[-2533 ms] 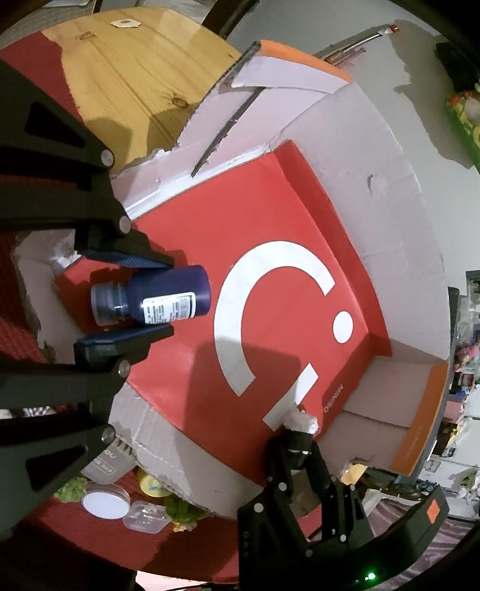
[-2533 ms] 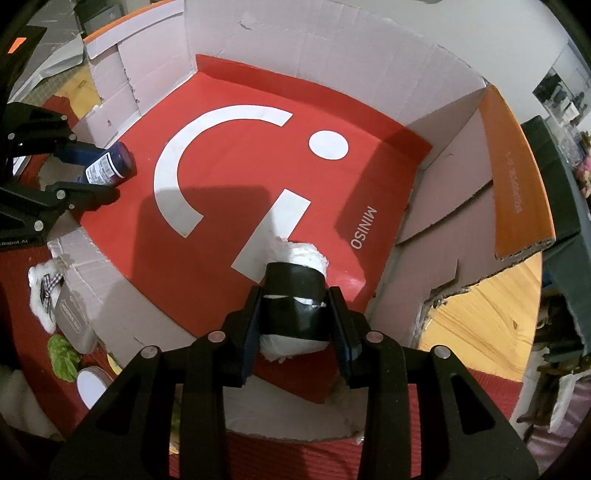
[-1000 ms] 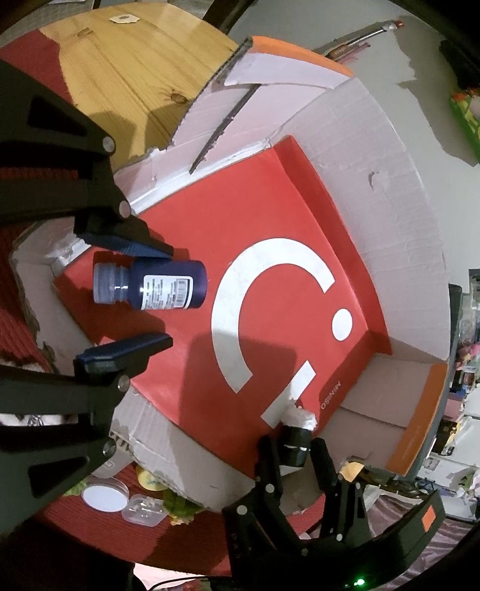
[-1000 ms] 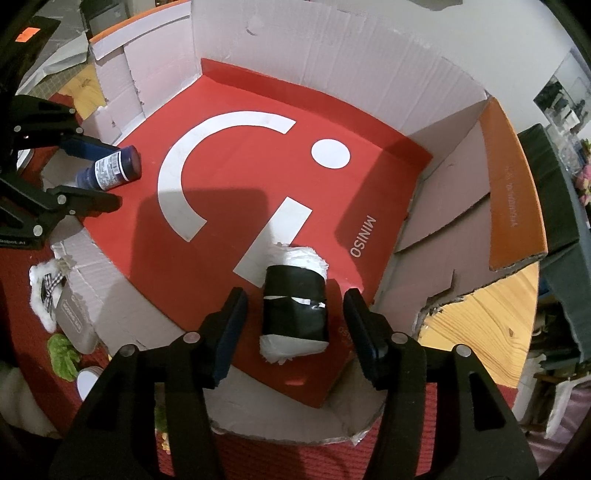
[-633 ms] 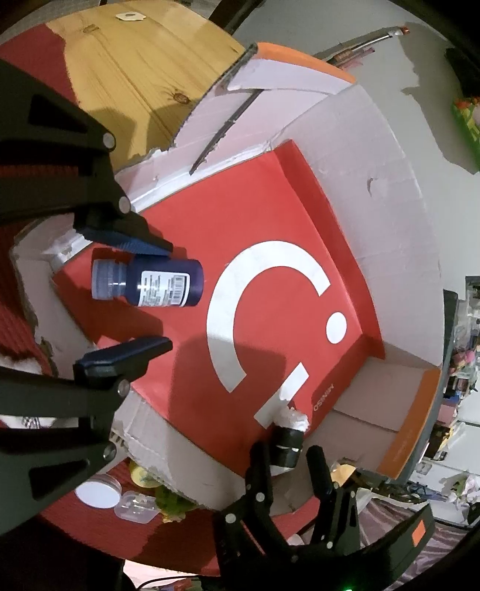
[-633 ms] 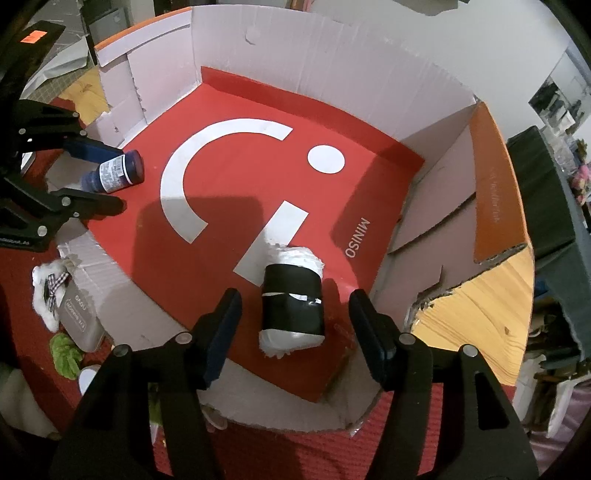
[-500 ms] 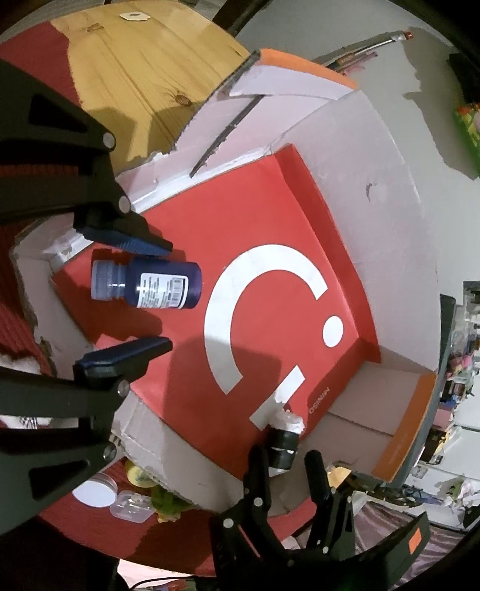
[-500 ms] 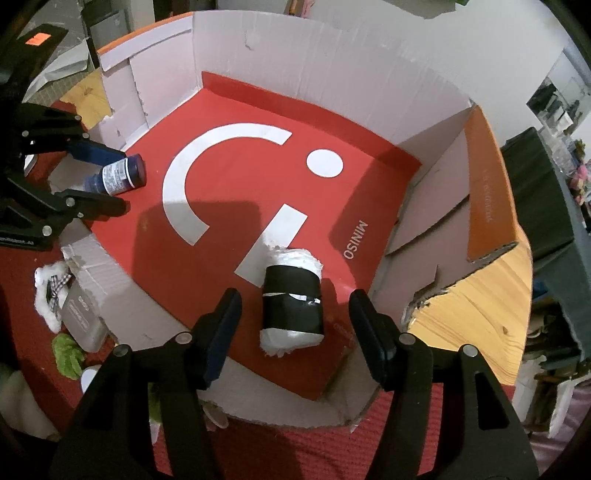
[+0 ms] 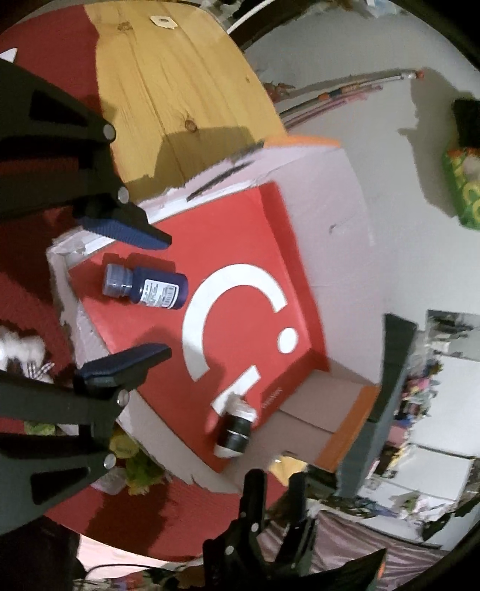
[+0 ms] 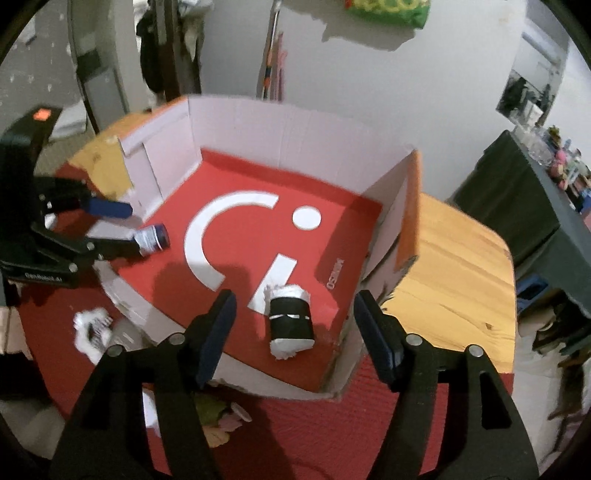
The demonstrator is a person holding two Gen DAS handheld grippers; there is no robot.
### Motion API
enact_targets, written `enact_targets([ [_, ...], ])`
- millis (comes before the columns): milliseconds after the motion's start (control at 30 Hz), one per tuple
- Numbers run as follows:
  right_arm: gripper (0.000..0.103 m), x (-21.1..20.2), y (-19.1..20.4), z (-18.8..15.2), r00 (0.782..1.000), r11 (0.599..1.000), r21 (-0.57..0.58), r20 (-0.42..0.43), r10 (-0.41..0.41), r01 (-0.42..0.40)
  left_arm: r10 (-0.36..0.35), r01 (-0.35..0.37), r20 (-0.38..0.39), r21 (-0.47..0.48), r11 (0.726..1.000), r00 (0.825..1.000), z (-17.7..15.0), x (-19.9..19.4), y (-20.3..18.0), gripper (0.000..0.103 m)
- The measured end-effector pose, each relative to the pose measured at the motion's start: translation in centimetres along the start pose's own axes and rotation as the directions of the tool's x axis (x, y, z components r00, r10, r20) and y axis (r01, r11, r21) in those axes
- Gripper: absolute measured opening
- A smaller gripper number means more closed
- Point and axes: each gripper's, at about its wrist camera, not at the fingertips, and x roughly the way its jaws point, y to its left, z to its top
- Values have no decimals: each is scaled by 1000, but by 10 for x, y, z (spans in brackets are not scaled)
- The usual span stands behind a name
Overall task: Organize objects
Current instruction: 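Withdraw both tools from the box back over the remaining items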
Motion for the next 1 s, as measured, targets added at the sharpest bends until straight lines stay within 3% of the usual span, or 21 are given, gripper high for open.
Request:
enact_targets([
  [367, 80, -57, 9, -14, 981, 997, 69, 190, -41, 29, 48, -40, 193, -47, 998, 980, -12, -58, -16, 73],
  [700, 87, -102, 23, -52, 949, 988, 155, 310, -57, 9, 126, -103, 351, -85, 991, 928, -42, -104, -38, 90],
  [833, 94, -109, 34, -67, 936, 985, 164, 337, -106, 52, 149, -118, 387, -102, 988, 910, -57, -114, -46, 95],
  [1000, 94, -113, 50, -85, 921, 982, 171, 362, -142, 84, 182, -136, 413, -138, 981, 892, -75, -122, -51, 100],
])
